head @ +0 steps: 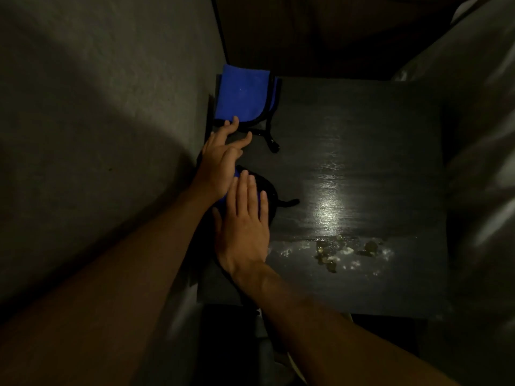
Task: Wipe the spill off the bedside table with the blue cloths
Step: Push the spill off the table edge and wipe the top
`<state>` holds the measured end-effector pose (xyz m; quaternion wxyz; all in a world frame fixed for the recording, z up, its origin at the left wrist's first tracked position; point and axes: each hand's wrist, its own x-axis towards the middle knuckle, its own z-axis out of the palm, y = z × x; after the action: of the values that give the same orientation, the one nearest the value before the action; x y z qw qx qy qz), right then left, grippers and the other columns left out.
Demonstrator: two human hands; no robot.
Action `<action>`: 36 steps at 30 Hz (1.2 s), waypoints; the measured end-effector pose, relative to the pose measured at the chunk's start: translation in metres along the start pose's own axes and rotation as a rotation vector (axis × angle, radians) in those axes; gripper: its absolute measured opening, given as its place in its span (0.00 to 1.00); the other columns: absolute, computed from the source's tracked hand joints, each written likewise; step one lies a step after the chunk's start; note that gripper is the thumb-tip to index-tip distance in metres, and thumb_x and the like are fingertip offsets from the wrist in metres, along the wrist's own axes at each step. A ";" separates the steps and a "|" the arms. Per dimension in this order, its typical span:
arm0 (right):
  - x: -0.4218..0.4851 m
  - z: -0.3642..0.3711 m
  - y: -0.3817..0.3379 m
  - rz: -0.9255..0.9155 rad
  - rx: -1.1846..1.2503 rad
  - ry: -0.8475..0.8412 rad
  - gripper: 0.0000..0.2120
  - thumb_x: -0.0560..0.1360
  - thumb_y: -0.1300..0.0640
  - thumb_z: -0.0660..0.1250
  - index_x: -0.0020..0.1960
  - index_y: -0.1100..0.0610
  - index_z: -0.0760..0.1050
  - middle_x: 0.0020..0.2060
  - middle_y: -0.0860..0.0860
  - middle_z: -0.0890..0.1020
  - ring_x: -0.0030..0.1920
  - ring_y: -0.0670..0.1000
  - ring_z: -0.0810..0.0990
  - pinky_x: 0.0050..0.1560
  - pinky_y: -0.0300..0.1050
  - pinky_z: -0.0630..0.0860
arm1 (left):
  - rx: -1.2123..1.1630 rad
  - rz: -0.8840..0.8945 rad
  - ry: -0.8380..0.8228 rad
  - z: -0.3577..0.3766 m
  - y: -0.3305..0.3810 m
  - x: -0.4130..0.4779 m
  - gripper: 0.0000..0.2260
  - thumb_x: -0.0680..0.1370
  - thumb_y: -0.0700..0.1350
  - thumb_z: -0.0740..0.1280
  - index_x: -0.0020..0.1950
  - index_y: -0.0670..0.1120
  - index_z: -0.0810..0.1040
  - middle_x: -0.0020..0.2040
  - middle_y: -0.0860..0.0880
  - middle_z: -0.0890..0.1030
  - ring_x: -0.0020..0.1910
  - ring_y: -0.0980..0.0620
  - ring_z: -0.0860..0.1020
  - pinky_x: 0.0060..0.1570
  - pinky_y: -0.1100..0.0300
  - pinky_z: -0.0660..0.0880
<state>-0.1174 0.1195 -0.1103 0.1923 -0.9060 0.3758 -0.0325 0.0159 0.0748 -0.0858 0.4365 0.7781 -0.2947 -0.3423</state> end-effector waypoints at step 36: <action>-0.023 -0.004 0.006 -0.361 0.085 -0.123 0.27 0.84 0.45 0.56 0.74 0.61 0.71 0.72 0.57 0.74 0.76 0.59 0.65 0.81 0.55 0.50 | 0.883 0.158 -0.014 0.008 -0.016 0.007 0.29 0.77 0.51 0.63 0.76 0.50 0.58 0.80 0.49 0.43 0.78 0.50 0.42 0.75 0.43 0.43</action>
<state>-0.1386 0.1305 -0.1072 0.2443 -0.9499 0.1932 -0.0267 0.0159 0.0727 -0.1047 0.0854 0.8626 -0.4740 -0.1544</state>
